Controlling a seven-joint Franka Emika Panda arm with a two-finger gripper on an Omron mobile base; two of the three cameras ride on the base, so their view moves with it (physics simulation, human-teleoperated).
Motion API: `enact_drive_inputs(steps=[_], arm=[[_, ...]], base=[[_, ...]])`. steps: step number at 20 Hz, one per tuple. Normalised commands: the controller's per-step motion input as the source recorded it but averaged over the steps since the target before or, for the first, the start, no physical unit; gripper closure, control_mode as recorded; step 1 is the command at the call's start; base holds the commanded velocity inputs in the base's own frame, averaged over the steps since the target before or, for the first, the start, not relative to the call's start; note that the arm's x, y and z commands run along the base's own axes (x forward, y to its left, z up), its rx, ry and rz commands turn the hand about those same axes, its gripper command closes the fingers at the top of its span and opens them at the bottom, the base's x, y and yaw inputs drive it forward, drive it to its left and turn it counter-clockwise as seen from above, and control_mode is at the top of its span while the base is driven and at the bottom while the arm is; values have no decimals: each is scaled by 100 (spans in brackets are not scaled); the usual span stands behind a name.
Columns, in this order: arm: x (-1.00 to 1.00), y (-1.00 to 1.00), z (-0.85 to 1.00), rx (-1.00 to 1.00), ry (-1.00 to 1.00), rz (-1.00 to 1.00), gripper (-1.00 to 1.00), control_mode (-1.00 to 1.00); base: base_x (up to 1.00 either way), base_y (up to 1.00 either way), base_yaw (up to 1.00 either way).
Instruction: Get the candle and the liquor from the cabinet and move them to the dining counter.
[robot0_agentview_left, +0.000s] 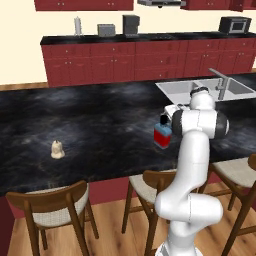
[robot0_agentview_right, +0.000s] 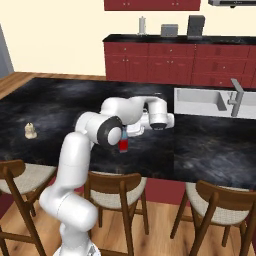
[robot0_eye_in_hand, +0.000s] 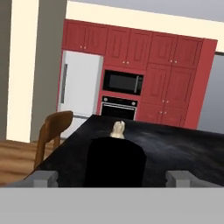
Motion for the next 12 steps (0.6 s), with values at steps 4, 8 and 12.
enact_drive_inputs(steps=[4,8,12], arm=[[0,-24,11,0,-5,0,-100,-100],[0,-31,28,-1,-4,0,-100,-100],[-18,-30,48,-6,0,-8,-100,-100]], base=[[0,0,0],[0,0,0],[0,0,0]])
